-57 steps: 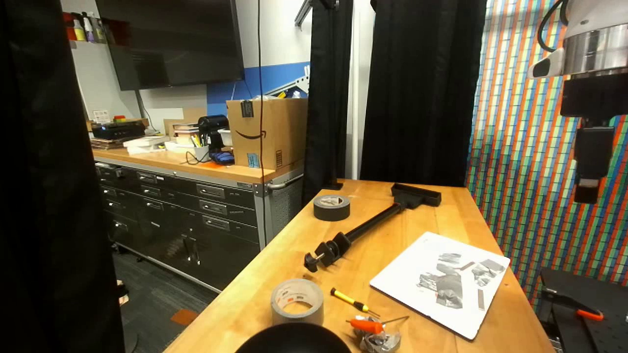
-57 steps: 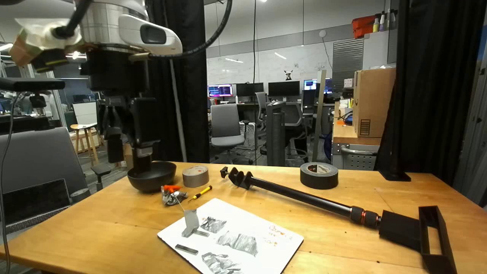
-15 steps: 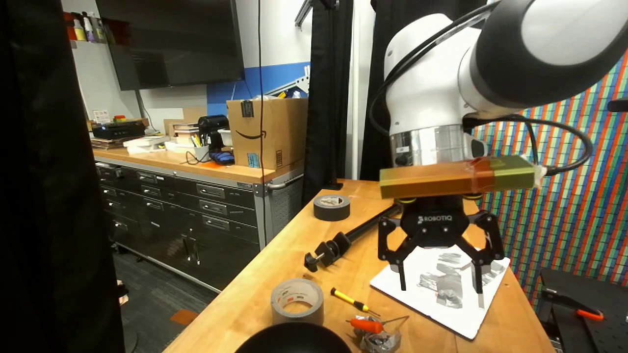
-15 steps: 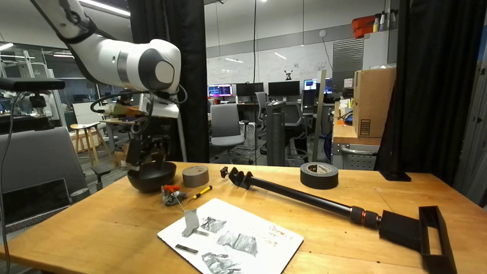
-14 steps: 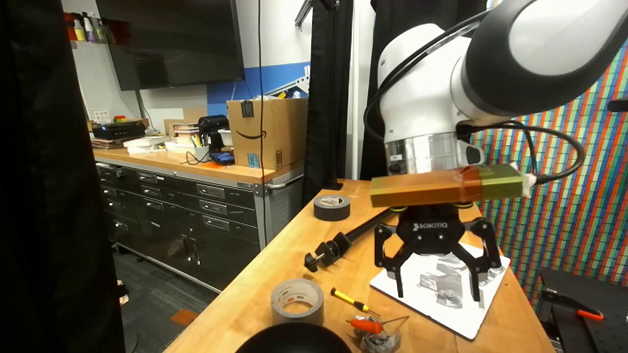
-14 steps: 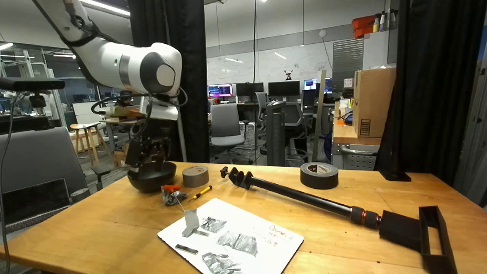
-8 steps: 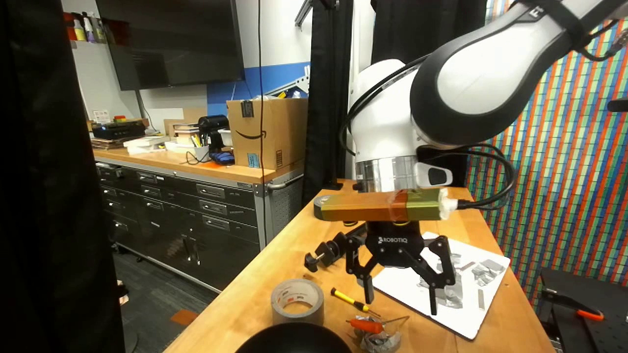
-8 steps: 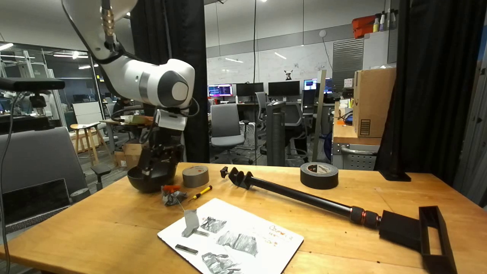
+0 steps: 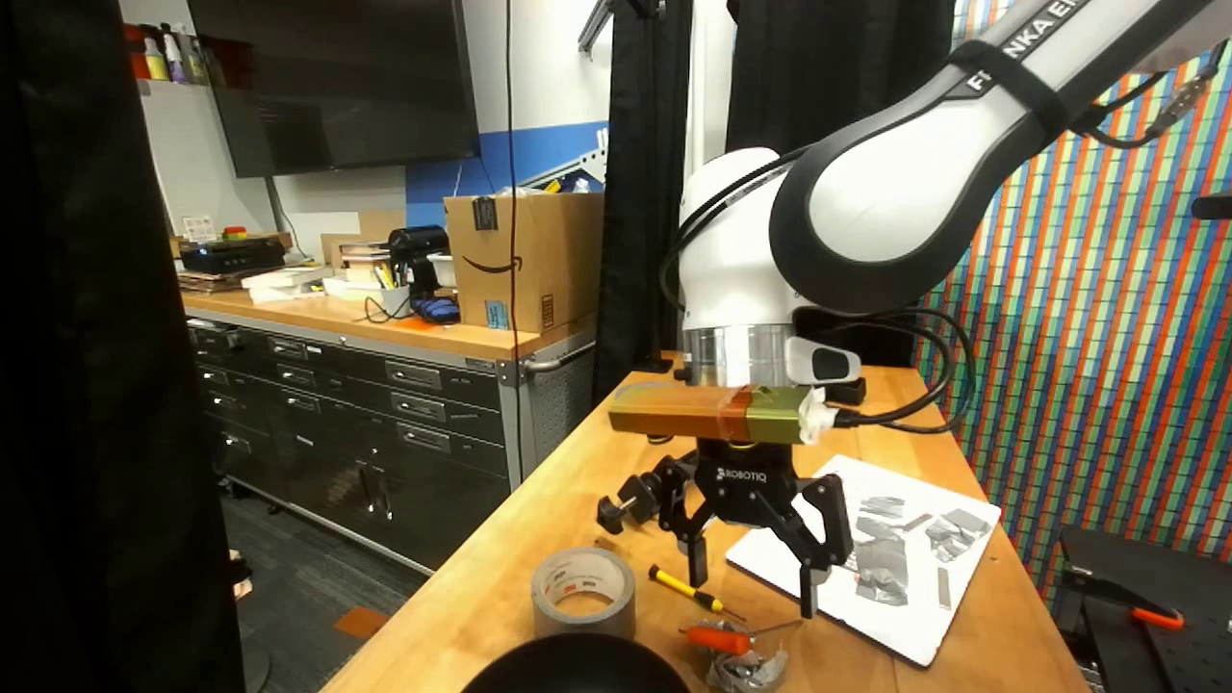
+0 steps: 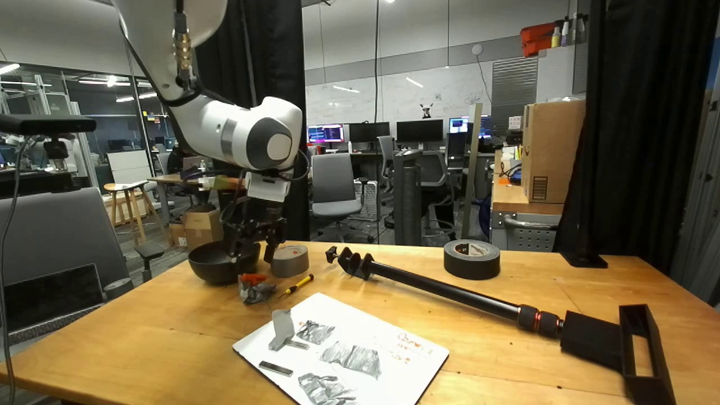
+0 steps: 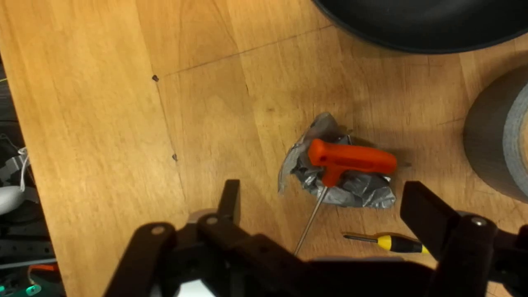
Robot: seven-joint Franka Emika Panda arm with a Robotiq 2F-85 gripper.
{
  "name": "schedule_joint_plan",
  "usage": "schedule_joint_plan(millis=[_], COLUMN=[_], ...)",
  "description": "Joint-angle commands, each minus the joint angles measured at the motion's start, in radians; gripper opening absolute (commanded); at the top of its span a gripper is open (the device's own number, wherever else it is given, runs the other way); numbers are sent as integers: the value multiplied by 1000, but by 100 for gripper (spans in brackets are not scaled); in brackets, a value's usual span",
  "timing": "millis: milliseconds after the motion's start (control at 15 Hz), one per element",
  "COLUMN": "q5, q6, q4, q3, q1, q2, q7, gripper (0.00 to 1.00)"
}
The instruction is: Pick the orange object and put it in the bowl
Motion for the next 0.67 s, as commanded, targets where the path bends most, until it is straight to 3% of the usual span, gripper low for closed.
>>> schedule_joint_plan(millis=[0,600], q5=[31,20], q6=[31,91], q4=[16,24], q3=[-7,-24], q1=[38,62], q2=[28,93], q7=[16,6], gripper=[100,100])
